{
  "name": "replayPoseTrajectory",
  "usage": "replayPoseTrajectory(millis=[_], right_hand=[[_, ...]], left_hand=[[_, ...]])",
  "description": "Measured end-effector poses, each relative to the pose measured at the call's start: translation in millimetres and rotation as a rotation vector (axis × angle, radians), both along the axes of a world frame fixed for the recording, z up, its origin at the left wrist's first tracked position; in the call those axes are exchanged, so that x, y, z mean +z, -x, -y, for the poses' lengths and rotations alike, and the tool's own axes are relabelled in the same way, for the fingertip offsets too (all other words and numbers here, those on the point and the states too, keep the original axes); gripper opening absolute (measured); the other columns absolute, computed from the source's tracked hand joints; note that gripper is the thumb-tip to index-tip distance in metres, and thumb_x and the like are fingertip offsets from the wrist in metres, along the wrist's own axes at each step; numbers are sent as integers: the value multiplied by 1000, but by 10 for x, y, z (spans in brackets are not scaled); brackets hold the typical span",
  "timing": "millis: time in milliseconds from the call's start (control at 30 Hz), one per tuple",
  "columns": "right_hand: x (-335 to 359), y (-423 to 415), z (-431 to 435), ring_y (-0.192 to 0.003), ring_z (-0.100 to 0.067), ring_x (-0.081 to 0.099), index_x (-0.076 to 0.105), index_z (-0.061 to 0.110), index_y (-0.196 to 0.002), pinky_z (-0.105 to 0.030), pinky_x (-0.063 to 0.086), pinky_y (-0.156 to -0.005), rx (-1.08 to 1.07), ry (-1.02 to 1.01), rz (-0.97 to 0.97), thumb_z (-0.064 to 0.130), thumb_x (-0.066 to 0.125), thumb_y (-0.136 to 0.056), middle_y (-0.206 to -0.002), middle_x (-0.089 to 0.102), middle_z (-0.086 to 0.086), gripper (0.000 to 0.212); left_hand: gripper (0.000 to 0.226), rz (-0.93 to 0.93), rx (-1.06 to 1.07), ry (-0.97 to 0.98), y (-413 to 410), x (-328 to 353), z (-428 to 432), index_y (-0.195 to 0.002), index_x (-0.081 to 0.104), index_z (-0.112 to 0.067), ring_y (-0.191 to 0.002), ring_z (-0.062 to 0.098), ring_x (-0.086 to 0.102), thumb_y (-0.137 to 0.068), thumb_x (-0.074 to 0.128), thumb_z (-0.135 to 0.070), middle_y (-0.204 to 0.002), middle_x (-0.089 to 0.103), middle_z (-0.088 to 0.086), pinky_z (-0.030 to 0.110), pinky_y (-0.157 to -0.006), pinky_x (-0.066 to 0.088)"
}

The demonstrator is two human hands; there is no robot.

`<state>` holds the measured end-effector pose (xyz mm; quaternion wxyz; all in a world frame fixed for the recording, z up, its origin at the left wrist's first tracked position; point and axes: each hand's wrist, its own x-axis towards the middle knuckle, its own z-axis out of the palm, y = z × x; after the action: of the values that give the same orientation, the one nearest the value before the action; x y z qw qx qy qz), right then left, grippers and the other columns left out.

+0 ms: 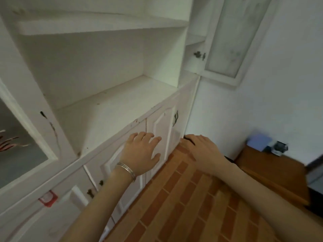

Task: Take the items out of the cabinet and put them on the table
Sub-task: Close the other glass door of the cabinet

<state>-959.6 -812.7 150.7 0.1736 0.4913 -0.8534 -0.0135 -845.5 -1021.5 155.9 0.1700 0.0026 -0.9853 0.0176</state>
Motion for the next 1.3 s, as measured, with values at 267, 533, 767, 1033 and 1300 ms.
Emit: replayPoseTrajectory(millis=[267,533,767,1033,1300], right_hand=[[122,306,-924,-98,-25,62,61,16,-116,-40,49,-85,-79,44,-79,30,63,-80,-110,65,-5,38],[211,1001,-1766,-101,-25,62,62,19,-115,-41,49,-87,-125,64,-122,36,65,-80,-112,65,-5,40],[408,1847,-2411,-95,-25,64,64,17,-112,-41,52,-82,-105,75,-206,32,76,-72,-108,67,-7,45],[508,2576,-2640,-94,-26,65,64,16,-112,-41,52,-80,-55,171,-257,31,74,-74,-107,68,-7,42],[462,3475,-2470,-97,-26,64,61,15,-115,-41,52,-82,-70,197,-257,30,74,-74,-110,66,-8,45]], left_hand=[[47,-92,-186,-11,689,59,-790,-105,68,-21,-90,24,65,-74,41,-44,-98,68,3,40,-79,51],[44,-118,-184,33,1486,236,-1681,-109,67,-23,-97,24,64,-72,53,-44,-103,68,1,41,-83,50],[47,-148,-147,21,2123,392,-2289,-111,66,-19,-101,29,62,-70,68,-41,-105,68,6,47,-85,51],[47,-149,-120,57,2743,547,-2555,-115,64,-20,-105,30,61,-75,57,-43,-111,66,7,47,-88,48],[50,-191,-156,114,3690,599,-2314,-114,65,-21,-102,28,62,-78,40,-46,-108,67,5,44,-86,50]])
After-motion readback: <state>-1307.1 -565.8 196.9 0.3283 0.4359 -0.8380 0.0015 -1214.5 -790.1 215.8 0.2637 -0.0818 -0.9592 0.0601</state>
